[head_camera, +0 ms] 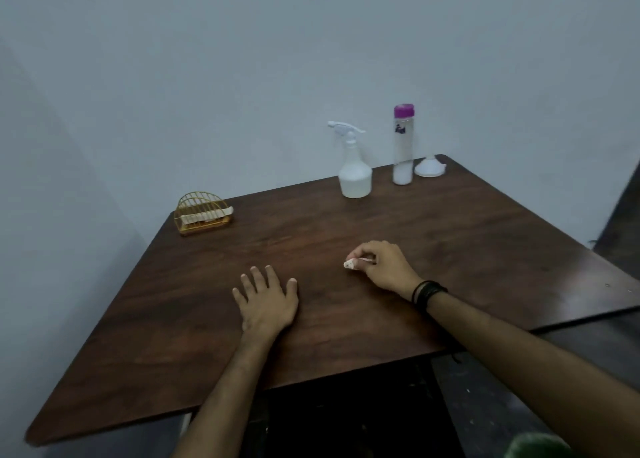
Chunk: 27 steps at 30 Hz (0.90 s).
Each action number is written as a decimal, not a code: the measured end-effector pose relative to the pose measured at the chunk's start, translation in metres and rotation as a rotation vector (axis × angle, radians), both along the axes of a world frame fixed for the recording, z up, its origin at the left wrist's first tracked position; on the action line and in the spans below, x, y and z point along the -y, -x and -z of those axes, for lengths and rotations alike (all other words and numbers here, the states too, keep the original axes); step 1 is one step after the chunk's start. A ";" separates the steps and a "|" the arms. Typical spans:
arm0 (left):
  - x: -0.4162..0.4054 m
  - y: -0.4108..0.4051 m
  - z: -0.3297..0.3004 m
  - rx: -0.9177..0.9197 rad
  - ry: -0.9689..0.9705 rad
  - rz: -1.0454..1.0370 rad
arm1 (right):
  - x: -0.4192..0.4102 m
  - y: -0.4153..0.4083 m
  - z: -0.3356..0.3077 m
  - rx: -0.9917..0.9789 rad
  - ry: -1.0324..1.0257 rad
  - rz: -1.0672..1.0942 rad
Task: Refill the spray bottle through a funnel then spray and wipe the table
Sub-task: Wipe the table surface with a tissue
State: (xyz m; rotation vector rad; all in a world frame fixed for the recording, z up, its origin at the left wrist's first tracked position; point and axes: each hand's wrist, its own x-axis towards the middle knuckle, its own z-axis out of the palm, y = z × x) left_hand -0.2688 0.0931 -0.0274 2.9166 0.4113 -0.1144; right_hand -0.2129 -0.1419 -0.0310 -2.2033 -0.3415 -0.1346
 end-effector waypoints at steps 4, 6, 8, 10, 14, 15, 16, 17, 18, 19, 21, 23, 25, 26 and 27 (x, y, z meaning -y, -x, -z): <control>0.068 0.020 0.004 0.057 0.032 0.183 | 0.049 0.035 -0.001 -0.083 -0.304 0.067; 0.108 0.031 0.007 0.109 0.056 0.297 | 0.078 0.057 -0.002 -0.077 -0.382 0.087; 0.150 0.049 0.011 0.188 0.106 0.400 | 0.110 0.082 0.001 -0.014 -0.373 0.128; 0.189 0.071 0.016 0.329 0.180 0.473 | 0.143 0.106 0.009 0.110 -0.285 0.213; 0.252 0.110 0.040 0.722 0.314 0.735 | 0.198 0.155 0.037 0.327 -0.249 0.366; 0.264 0.116 0.052 0.796 0.290 0.842 | 0.209 0.166 0.045 0.372 -0.254 0.397; 0.275 0.120 0.065 0.836 0.255 0.951 | 0.219 0.176 0.053 0.405 -0.262 0.434; 0.284 0.123 0.079 0.830 0.228 1.052 | 0.229 0.185 0.064 0.417 -0.269 0.481; 0.291 0.124 0.094 0.793 0.205 1.130 | 0.238 0.193 0.078 0.411 -0.276 0.532; 0.296 0.125 0.108 0.721 0.190 1.180 | 0.247 0.200 0.094 0.377 -0.278 0.584; 0.305 0.125 0.134 0.515 0.178 1.195 | 0.264 0.214 0.136 0.222 -0.261 0.691; 0.312 0.123 0.157 0.290 0.150 1.156 | 0.279 0.228 0.180 -0.016 -0.182 0.752; 0.317 0.121 0.181 0.059 0.119 1.119 | 0.290 0.242 0.218 -0.316 -0.071 0.729; 0.319 0.121 0.192 -0.049 0.110 1.104 | 0.295 0.248 0.236 -0.455 -0.021 0.703; 0.320 0.121 0.201 -0.138 0.103 1.086 | 0.299 0.253 0.251 -0.577 0.025 0.676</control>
